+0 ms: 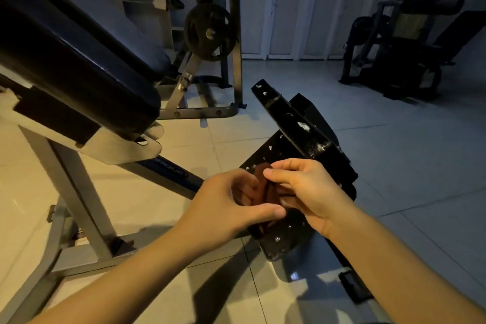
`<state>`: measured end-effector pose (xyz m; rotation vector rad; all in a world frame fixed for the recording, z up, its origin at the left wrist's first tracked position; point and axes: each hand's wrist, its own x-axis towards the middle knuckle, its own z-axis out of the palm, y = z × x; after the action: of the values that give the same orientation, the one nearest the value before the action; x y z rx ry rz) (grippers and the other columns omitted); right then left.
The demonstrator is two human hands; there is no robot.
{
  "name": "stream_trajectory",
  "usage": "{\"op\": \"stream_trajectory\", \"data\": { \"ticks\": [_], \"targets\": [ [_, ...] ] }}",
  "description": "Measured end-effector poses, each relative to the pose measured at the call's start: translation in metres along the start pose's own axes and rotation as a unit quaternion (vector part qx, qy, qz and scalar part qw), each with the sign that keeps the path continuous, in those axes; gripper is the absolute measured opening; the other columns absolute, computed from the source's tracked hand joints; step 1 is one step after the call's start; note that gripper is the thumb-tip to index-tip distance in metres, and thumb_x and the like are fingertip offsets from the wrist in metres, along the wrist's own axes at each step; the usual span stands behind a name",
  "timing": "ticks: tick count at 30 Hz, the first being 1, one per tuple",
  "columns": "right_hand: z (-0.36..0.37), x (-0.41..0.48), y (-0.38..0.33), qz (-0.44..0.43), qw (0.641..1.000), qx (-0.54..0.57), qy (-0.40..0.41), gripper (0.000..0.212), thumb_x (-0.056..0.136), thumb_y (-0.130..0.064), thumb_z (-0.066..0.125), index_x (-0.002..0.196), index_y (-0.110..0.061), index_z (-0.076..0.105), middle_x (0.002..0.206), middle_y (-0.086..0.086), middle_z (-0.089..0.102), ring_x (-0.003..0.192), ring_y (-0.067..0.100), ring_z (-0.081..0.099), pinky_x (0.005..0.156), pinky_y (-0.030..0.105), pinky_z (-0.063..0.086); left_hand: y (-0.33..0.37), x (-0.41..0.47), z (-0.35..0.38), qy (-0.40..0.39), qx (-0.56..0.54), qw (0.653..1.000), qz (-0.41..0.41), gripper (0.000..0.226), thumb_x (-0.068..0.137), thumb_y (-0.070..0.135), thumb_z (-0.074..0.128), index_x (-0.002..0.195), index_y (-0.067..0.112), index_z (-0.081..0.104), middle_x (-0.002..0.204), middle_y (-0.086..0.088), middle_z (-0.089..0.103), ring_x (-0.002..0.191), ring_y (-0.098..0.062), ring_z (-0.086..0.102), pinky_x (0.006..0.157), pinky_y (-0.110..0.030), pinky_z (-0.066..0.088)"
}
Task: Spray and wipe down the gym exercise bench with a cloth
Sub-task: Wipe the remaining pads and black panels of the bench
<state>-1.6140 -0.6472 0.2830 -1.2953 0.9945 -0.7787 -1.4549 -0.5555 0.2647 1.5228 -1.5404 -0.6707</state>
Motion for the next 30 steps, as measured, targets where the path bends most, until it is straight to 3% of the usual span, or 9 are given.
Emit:
{"op": "stream_trajectory", "data": {
  "ticks": [4,7,10,13,16,21,25,28,30],
  "targets": [
    [-0.008,0.015,0.015,0.007,1.000,-0.017,-0.009,0.026,0.090,-0.003,0.072,0.114,-0.010,0.070,0.097,0.009,0.079,0.093,0.023,0.077,0.081,0.035,0.061,-0.021,0.029,0.002,-0.016,-0.072,0.996,-0.059,0.016,0.083,0.014,0.083,0.095,0.022,0.077,0.087,-0.001,0.076,0.083,-0.016,0.074,0.080,-0.039,0.063],
    [-0.010,0.031,0.027,0.042,0.997,-0.050,-0.032,0.033,0.088,0.009,0.069,0.116,-0.008,0.069,0.097,0.011,0.078,0.090,0.023,0.076,0.074,0.028,0.059,-0.039,0.045,-0.014,-0.078,-0.151,0.977,-0.128,0.016,0.089,-0.003,0.071,0.094,0.009,0.079,0.085,-0.011,0.078,0.081,-0.019,0.076,0.073,-0.024,0.059],
    [-0.013,0.036,0.025,0.084,0.984,-0.137,-0.079,0.035,0.087,0.017,0.061,0.110,-0.006,0.073,0.098,0.018,0.077,0.088,0.022,0.074,0.074,0.024,0.060,-0.053,0.059,-0.035,-0.115,-0.153,0.966,-0.174,0.020,0.095,-0.006,0.061,0.100,0.003,0.078,0.091,-0.013,0.079,0.084,-0.018,0.075,0.072,-0.019,0.056],
    [-0.020,0.035,0.014,0.111,0.956,-0.237,-0.137,0.035,0.092,0.009,0.052,0.104,-0.011,0.078,0.097,0.010,0.078,0.093,0.019,0.073,0.080,0.024,0.058,-0.067,0.068,-0.053,-0.183,-0.089,0.963,-0.175,0.018,0.100,0.007,0.059,0.100,0.009,0.078,0.095,-0.007,0.079,0.093,-0.017,0.075,0.085,-0.027,0.055],
    [-0.022,0.033,0.015,0.095,0.951,-0.263,-0.130,0.023,0.092,0.004,0.049,0.092,0.005,0.072,0.083,0.011,0.066,0.082,0.025,0.064,0.079,0.031,0.052,-0.071,0.073,-0.057,-0.230,-0.071,0.959,-0.147,0.018,0.101,0.014,0.060,0.089,0.007,0.072,0.086,-0.010,0.070,0.086,-0.020,0.067,0.087,-0.033,0.050],
    [-0.030,0.017,0.013,0.046,0.953,-0.236,-0.186,0.010,0.092,-0.011,0.070,0.085,-0.013,0.076,0.082,0.003,0.072,0.084,0.018,0.072,0.075,0.025,0.054,-0.067,0.064,-0.055,-0.169,-0.087,0.975,-0.115,0.017,0.102,0.016,0.059,0.093,0.008,0.071,0.083,-0.012,0.068,0.079,-0.019,0.065,0.077,-0.034,0.053],
    [-0.034,-0.004,0.014,0.032,0.943,-0.319,-0.093,0.023,0.094,-0.022,0.072,0.072,-0.017,0.069,0.077,0.004,0.069,0.081,0.020,0.071,0.079,0.032,0.055,-0.053,0.044,-0.043,-0.113,-0.037,0.986,-0.117,0.016,0.100,0.018,0.065,0.095,0.009,0.077,0.092,-0.019,0.075,0.090,-0.031,0.073,0.089,-0.046,0.058],
    [-0.028,-0.015,0.014,0.046,0.940,-0.337,0.005,0.035,0.098,-0.025,0.068,0.068,-0.013,0.054,0.065,0.006,0.054,0.059,0.019,0.059,0.052,0.028,0.051,-0.036,0.036,-0.028,-0.040,0.014,0.993,-0.109,0.018,0.096,0.029,0.070,0.087,0.014,0.077,0.083,-0.010,0.076,0.084,-0.026,0.074,0.076,-0.042,0.062],
    [-0.024,-0.026,0.014,0.055,0.949,-0.307,0.038,0.028,0.100,-0.022,0.065,0.077,-0.007,0.059,0.074,0.012,0.057,0.061,0.023,0.060,0.045,0.026,0.051,-0.022,0.030,-0.013,0.001,0.019,0.994,-0.107,0.017,0.094,0.030,0.073,0.086,0.015,0.076,0.080,-0.006,0.076,0.077,-0.021,0.075,0.062,-0.031,0.062]
  ]
}}
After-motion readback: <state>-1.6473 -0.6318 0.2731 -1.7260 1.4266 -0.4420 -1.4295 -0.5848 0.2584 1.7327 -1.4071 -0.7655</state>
